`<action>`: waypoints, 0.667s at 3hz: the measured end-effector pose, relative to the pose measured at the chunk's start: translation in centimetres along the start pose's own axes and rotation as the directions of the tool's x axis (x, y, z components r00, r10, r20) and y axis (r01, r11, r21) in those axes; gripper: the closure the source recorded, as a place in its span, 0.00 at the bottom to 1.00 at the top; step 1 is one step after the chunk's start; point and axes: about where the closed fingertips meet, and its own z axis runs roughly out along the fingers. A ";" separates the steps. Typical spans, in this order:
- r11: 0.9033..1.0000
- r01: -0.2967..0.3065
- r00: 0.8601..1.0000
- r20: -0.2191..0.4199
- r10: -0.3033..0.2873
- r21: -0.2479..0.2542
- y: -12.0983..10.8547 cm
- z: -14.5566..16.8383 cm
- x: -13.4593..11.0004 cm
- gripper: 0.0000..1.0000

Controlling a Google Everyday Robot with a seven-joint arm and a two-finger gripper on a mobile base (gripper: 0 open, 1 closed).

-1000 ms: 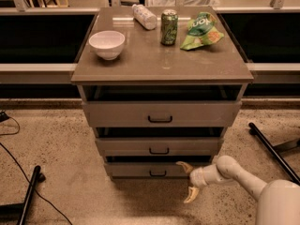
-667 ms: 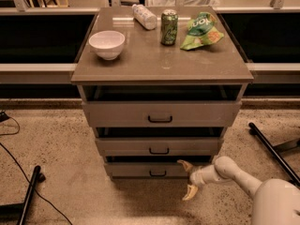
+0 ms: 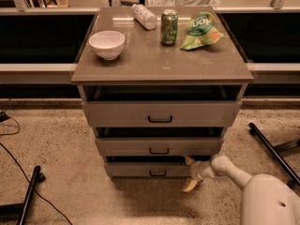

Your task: Open bottom drawer

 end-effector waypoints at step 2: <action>0.999 -0.032 0.991 -0.132 0.030 -0.010 -0.2 0.0 4.2 0.18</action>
Offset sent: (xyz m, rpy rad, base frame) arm 0.0057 -0.0566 -0.0320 -0.1716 0.0622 -0.0812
